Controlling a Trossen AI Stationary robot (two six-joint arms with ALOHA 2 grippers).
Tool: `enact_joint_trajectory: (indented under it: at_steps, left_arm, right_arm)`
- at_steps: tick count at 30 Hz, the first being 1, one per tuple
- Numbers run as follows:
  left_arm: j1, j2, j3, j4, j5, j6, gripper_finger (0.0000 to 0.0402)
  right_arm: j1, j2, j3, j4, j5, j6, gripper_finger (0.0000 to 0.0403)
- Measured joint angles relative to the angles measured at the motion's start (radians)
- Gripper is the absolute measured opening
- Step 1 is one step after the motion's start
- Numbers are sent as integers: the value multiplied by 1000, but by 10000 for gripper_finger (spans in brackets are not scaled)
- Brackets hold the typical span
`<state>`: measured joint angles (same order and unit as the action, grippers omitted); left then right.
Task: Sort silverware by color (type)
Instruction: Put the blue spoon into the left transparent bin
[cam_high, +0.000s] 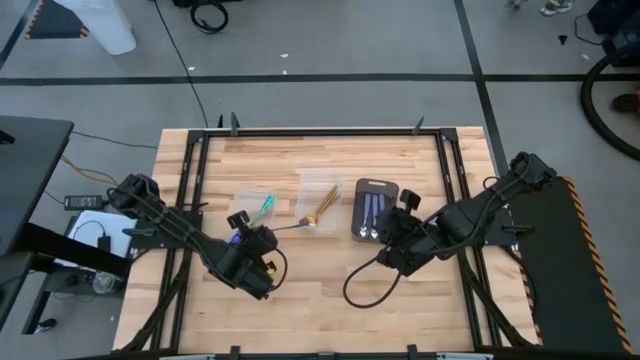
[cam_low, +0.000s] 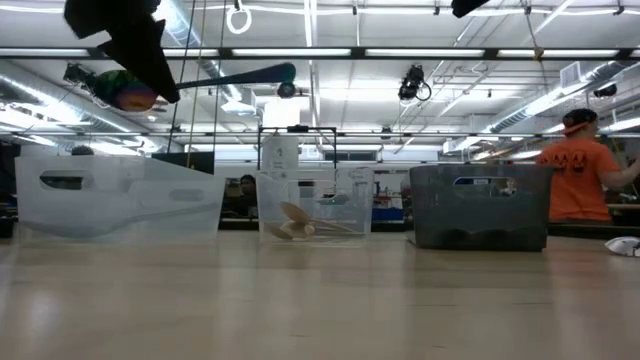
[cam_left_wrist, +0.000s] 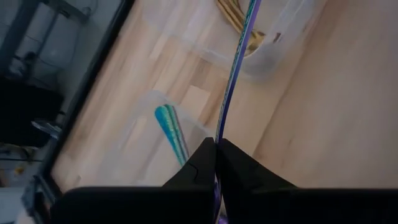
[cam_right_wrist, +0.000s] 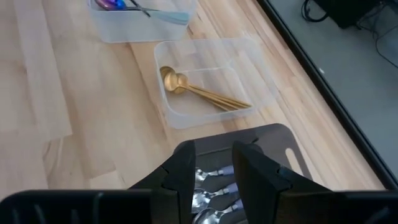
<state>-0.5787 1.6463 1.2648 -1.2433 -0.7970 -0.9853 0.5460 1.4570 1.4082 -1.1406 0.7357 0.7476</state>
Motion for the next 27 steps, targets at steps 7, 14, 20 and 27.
enact_joint_trajectory:
  at_steps: [7, 14, 20, 27]
  left_arm:
    - [-16, 0, -76, -25, -33, -56, 16]
    - [-14, -33, -144, -24, -33, -119, 16]
    - [-14, -138, -211, -11, -40, -162, 15]
    - [-14, -265, -303, 71, -41, -190, 14]
  right_arm:
    - [24, 0, 0, 1, 5, 13, 115]
    - [28, 0, 0, 2, 6, 20, 115]
    - [28, 0, 0, 3, 7, 20, 115]
    - [28, 0, 0, 11, 7, 20, 115]
